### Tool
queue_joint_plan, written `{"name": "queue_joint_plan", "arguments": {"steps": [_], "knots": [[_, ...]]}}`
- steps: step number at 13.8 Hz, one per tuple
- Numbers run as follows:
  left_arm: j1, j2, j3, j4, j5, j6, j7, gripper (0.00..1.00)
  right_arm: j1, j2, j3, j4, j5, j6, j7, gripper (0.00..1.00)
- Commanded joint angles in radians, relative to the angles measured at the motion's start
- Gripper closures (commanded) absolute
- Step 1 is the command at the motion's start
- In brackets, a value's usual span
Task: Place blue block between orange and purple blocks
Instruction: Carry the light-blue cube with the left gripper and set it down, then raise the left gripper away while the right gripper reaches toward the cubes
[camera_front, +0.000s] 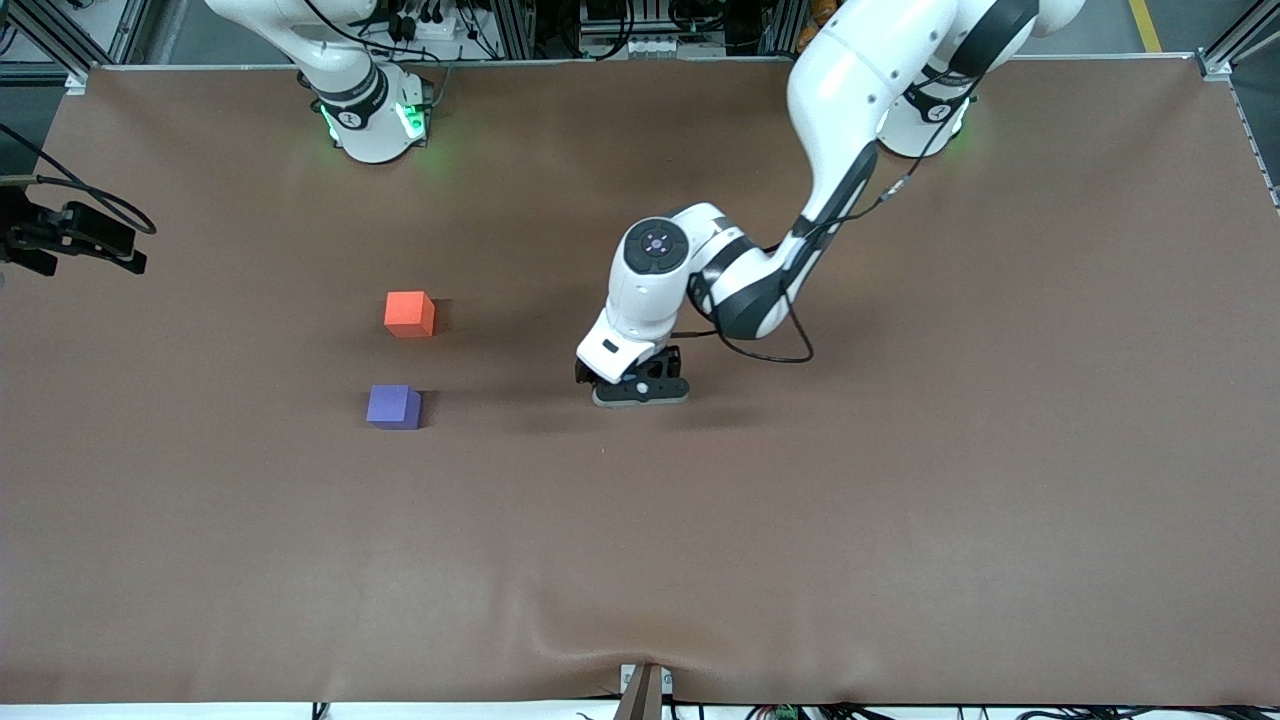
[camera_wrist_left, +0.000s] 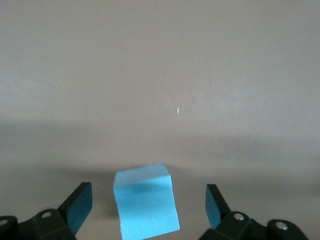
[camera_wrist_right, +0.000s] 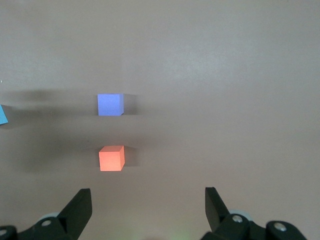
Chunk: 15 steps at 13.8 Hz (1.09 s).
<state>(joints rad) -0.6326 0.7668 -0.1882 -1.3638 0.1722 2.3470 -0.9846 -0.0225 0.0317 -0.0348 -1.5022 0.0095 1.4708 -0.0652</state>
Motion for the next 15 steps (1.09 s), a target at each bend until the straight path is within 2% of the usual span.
{"name": "queue_joint_plan", "arguments": {"steps": [1,6,10,13,15], "knots": [[0.065,-0.131,0.003,-0.026,-0.007,-0.118,0.009,0.0,-0.011,-0.004,0.006,-0.004,0.018,-0.003,-0.005,0.0],[0.23,-0.222,-0.004,-0.037,-0.007,-0.311,0.203,0.0,0.015,0.004,0.009,-0.004,0.023,-0.003,-0.004,0.0],[0.437,-0.261,-0.004,-0.075,-0.005,-0.57,0.618,0.0,0.093,0.037,0.009,0.014,0.035,0.006,0.005,0.0],[0.594,-0.267,0.0,-0.153,0.01,-0.655,0.851,0.0,0.133,0.065,0.009,0.026,0.062,0.009,0.007,0.0],[0.665,-0.331,-0.008,-0.277,0.021,-0.623,0.865,0.0,0.151,0.086,0.009,0.025,0.122,0.029,0.007,0.0]]}}
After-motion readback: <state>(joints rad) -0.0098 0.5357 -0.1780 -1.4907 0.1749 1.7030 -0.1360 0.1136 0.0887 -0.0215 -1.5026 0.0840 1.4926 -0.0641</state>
